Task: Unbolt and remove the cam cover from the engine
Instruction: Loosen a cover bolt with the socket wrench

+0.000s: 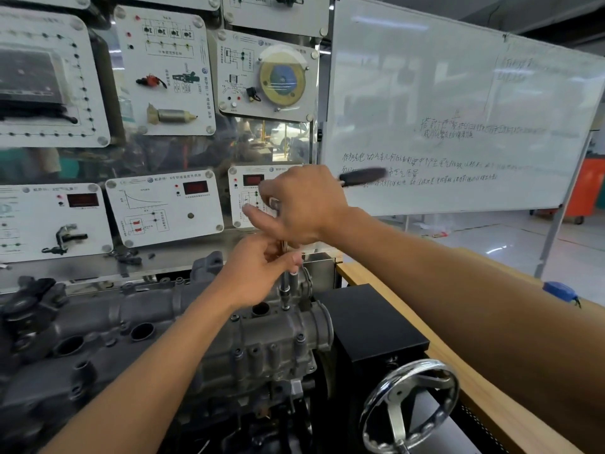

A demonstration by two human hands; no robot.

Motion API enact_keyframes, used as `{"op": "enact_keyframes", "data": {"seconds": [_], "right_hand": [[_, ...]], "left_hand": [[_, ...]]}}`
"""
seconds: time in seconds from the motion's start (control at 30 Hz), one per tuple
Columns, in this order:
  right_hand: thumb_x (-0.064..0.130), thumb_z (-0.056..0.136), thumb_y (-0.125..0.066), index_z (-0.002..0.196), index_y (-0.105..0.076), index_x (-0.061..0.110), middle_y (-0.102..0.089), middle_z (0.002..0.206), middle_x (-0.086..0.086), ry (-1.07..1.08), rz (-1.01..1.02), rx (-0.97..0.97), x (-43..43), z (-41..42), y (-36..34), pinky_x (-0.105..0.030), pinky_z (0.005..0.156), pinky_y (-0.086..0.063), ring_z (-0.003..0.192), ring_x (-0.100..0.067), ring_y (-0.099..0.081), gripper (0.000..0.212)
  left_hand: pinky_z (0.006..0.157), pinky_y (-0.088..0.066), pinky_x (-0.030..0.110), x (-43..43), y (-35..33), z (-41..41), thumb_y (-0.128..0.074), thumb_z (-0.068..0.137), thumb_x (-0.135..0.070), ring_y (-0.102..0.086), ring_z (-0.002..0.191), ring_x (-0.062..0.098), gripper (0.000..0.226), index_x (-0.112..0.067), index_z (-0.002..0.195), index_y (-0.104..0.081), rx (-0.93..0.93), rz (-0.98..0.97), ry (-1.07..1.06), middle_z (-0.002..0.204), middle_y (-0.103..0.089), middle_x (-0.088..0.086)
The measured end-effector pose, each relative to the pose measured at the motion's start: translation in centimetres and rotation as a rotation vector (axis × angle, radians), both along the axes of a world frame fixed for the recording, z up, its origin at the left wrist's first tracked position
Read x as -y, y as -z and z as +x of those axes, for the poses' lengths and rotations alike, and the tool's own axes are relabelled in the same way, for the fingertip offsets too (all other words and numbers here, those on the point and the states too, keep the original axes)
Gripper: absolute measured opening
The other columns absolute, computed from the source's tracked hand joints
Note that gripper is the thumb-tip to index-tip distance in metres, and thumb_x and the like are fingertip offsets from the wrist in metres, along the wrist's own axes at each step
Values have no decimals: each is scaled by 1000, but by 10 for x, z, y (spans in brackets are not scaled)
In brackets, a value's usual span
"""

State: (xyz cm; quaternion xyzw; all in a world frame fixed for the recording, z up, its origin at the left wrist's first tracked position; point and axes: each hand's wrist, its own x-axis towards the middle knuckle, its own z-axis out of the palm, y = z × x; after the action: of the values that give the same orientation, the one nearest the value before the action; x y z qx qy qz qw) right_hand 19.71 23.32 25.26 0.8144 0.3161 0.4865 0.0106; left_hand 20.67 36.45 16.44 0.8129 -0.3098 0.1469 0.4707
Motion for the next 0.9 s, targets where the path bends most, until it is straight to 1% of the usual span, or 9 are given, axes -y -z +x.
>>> {"op": "enact_keyframes", "data": {"seconds": [0.1,0.2,0.3,0.37,0.47,0.57,0.67,0.77,0.9], "right_hand": [[40,88,-58,57,-57,7,-48,48,0,-375,143,-24,9,10,5,-38,51,-42,46,-24,-45,45],[35,88,-61,60,-58,2,-52,51,-7,-349,228,-25,3,19,10,-44,59,-45,50,-26,-48,43],[31,89,-64,63,-50,10,-46,51,1,-224,202,-105,-3,15,6,-37,55,-45,49,-24,-46,36],[37,90,-57,70,-48,19,-43,56,5,5,109,-105,-11,12,2,-34,57,-45,55,-23,-49,28],[37,87,-53,75,-46,22,-35,60,4,324,48,-80,-24,8,-1,-30,52,-31,59,-21,-47,21],[31,82,-58,68,-35,21,-31,57,4,421,77,-77,-29,6,-1,-28,49,-30,47,-18,-37,29],[41,86,-56,66,-46,21,-33,52,7,232,65,-38,-21,6,0,-27,50,-27,51,-22,-47,30],[31,87,-65,61,-59,10,-50,49,0,-184,134,-64,-5,10,4,-33,57,-36,49,-24,-47,34],[25,85,-67,58,-60,4,-54,52,-8,-283,197,-45,0,10,6,-42,67,-42,53,-28,-49,35]], "left_hand": [[88,-52,15,-7,-4,2,-59,100,-17,-72,96,3,14,-14,110,-68,-97,76,149,98,-77,-13],[88,-56,28,-10,-4,3,-59,99,-14,-74,94,9,10,-15,105,-67,-90,33,107,94,-78,-6],[80,-61,49,-5,2,1,-68,94,-17,-75,80,18,7,-17,88,-72,-16,-79,-23,80,-77,-1],[69,-62,50,1,7,-1,-77,87,-21,-74,68,18,14,-21,74,-71,29,-185,-153,70,-75,-2],[60,-61,40,9,9,0,-85,77,-27,-69,55,9,21,-21,65,-69,85,-234,-310,59,-70,-9],[58,-50,24,10,8,0,-84,78,-31,-66,57,0,19,-21,70,-71,104,-183,-351,58,-68,-13],[72,-58,37,4,7,-3,-76,88,-27,-70,67,5,14,-18,79,-69,40,-150,-213,69,-74,-5],[83,-58,52,0,4,-8,-69,93,-19,-74,76,13,9,-15,85,-69,0,-110,-68,78,-76,-3],[85,-57,50,-2,-1,-12,-66,95,-13,-74,80,11,6,-7,92,-67,4,-50,-17,81,-77,-1]]}}
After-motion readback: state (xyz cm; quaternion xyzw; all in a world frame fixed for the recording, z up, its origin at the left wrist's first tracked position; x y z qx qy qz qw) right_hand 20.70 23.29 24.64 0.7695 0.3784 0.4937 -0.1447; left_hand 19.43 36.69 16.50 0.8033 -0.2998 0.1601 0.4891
